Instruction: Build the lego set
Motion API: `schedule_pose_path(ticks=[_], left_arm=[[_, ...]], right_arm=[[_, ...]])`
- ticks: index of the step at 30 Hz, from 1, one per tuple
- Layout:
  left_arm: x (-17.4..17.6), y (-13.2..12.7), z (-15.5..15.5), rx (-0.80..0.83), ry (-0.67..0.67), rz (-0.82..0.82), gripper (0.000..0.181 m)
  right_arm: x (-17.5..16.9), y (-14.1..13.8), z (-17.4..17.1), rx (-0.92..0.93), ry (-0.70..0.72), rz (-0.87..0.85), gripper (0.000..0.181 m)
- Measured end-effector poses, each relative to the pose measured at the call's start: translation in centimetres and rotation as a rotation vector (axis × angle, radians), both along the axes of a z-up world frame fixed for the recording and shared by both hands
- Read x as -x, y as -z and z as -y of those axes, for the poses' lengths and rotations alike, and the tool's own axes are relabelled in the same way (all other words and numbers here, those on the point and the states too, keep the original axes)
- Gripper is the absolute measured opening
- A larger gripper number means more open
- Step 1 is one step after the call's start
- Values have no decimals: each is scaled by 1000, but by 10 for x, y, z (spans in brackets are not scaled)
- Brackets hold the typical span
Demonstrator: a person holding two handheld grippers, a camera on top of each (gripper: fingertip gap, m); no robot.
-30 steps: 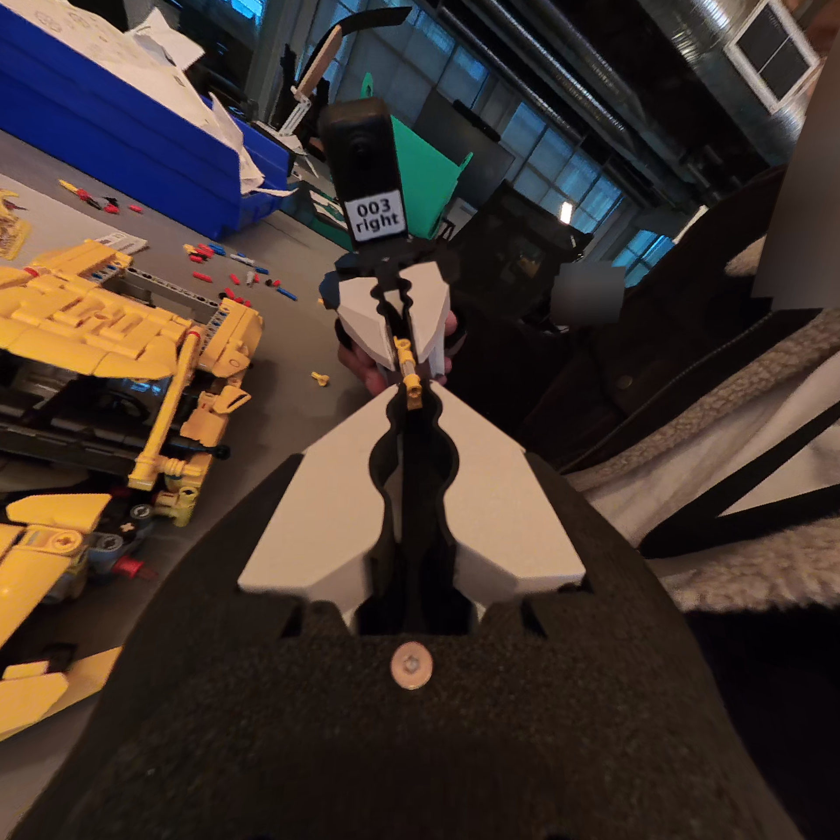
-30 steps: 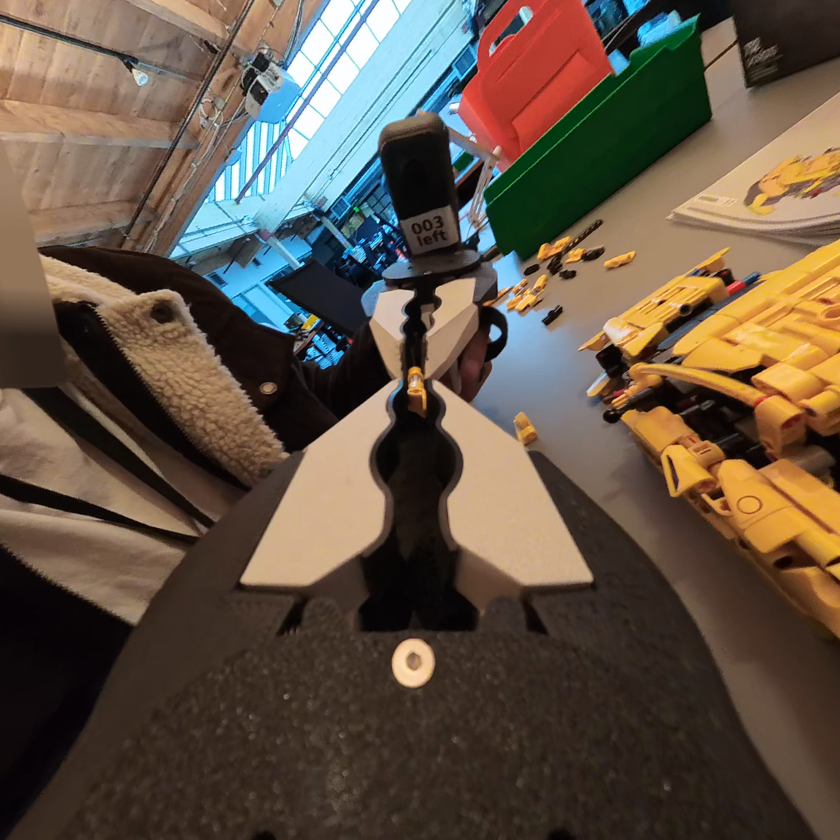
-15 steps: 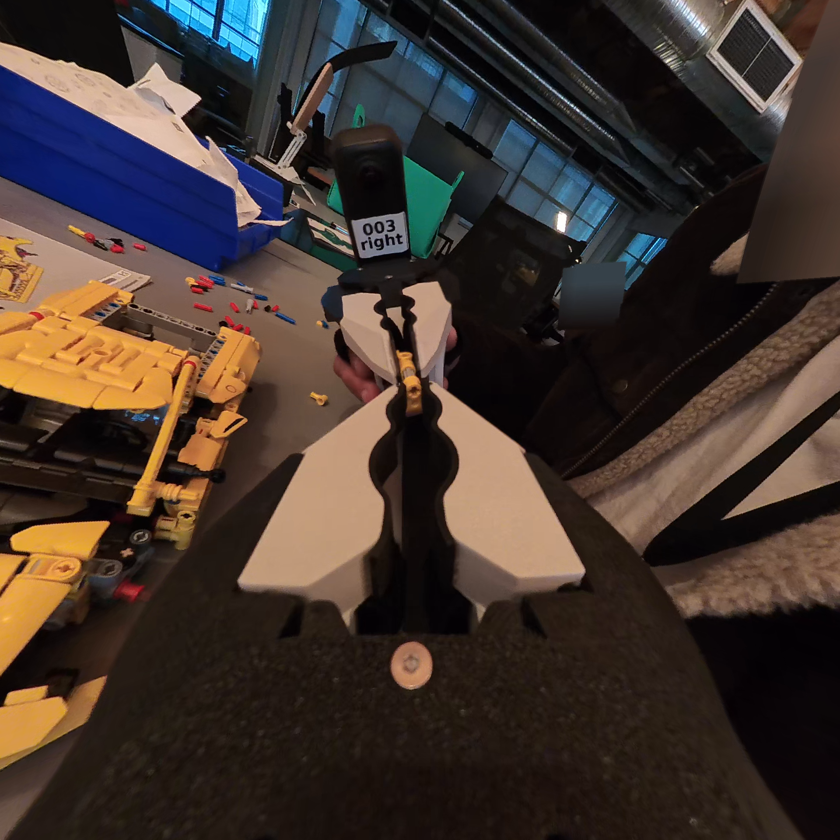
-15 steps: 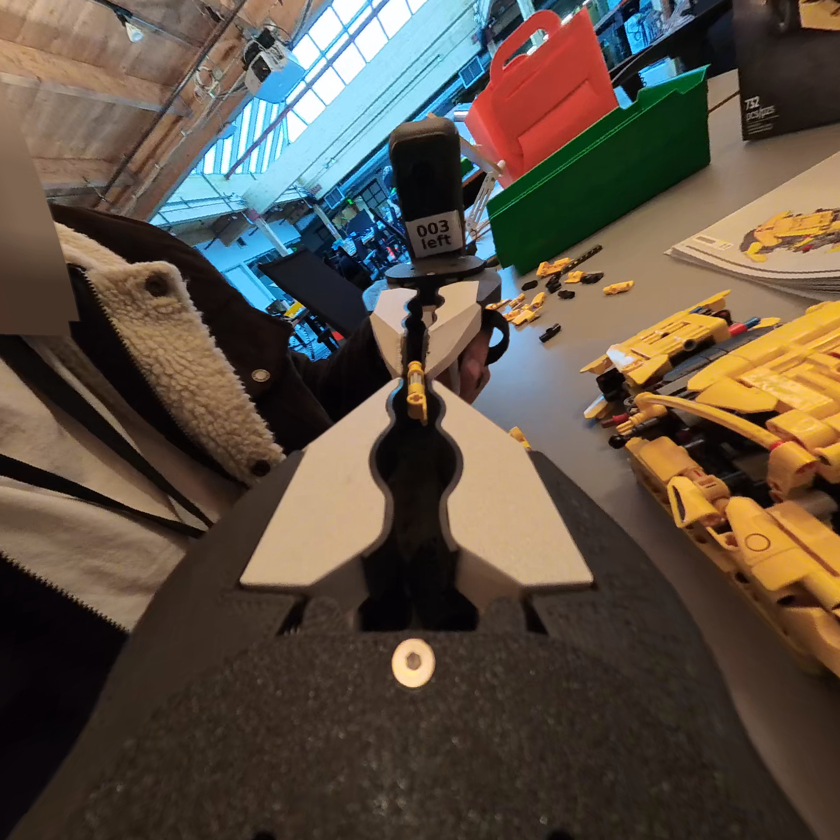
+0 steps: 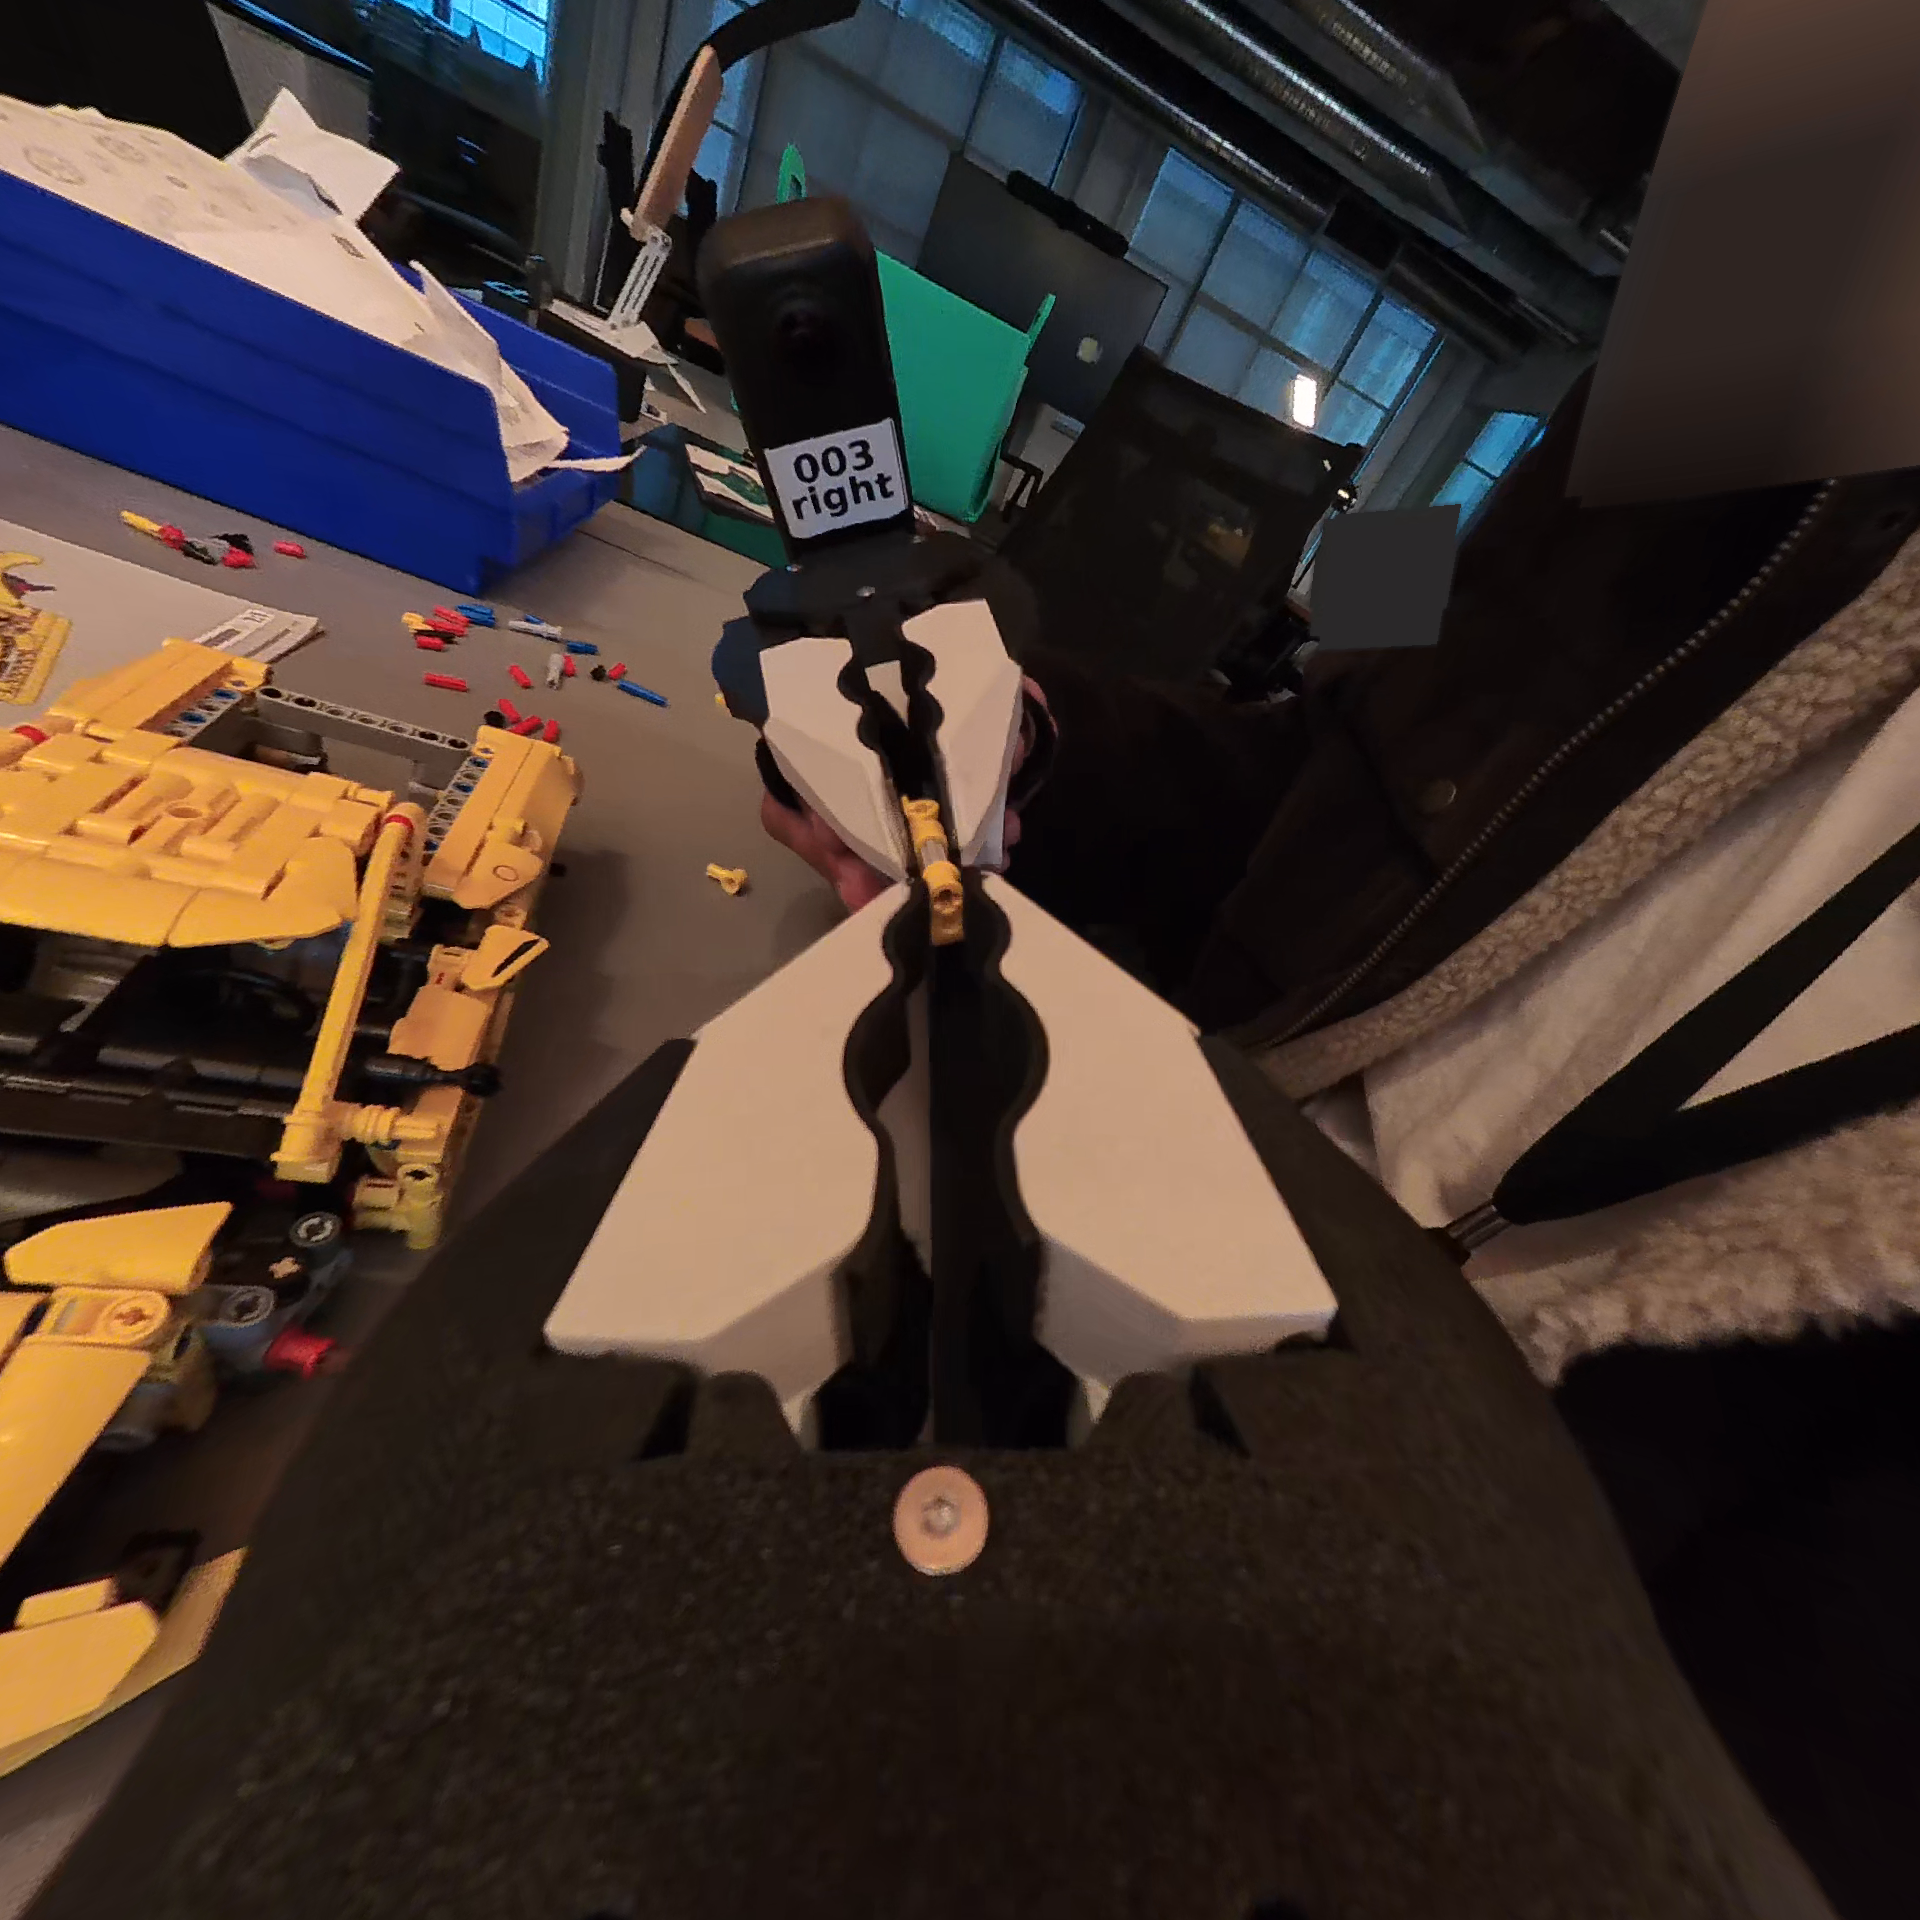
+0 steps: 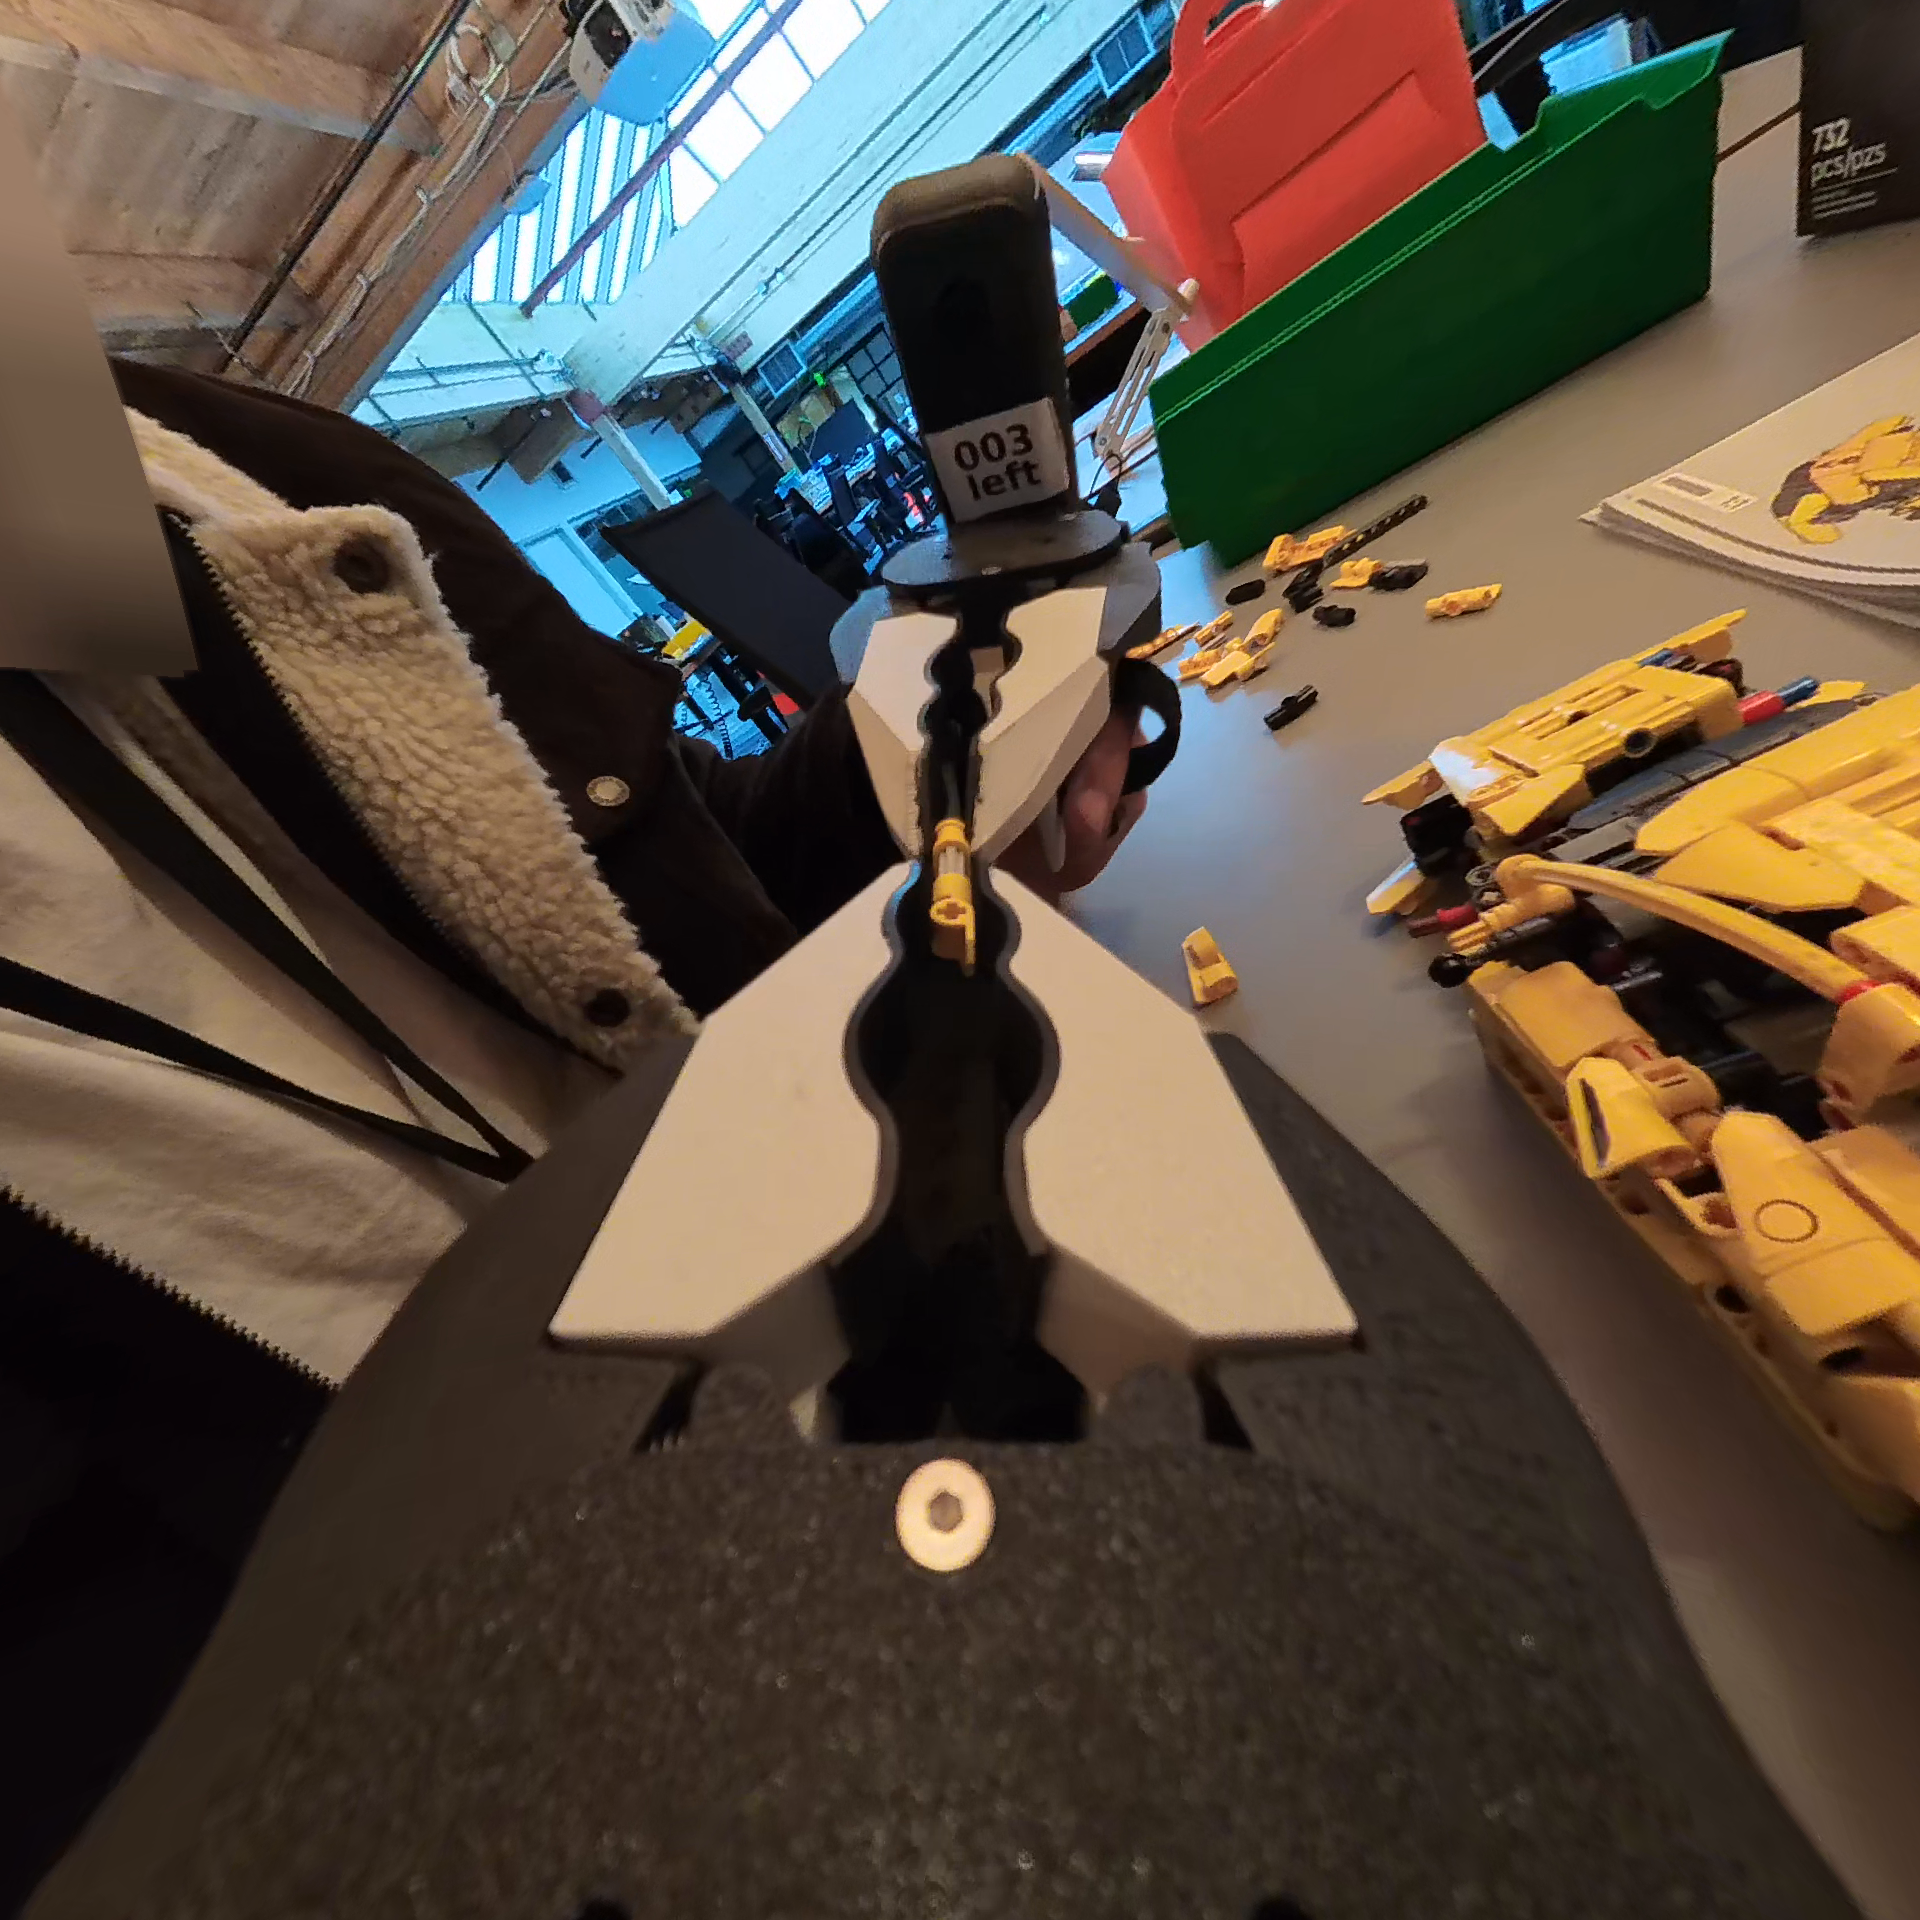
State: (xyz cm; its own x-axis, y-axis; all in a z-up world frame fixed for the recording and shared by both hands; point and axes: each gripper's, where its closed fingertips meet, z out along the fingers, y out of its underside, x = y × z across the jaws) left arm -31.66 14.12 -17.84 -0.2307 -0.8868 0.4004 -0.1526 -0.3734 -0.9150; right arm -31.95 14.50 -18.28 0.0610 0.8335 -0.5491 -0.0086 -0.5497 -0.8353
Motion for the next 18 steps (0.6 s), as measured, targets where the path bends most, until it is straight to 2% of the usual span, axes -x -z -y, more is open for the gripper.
schedule_pose_path(ticks=[3, 9, 10, 18], left_arm=[[-1, 5, -4, -15, -22, -29, 6], [-2, -5, -2, -27, -23, 18, 6], [-1, -5, -2, -23, -23, 18, 6], [-2, -6, -4, -12, -36, 23, 7]], right_arm=[[-1, 6, -5, 19, 20, 28, 7], [-6, -6, -7, -19, 43, -17, 12], [-8, -8, -6, -28, 46, -23, 8], [-7, -5, -4, -47, 36, -7, 12]])
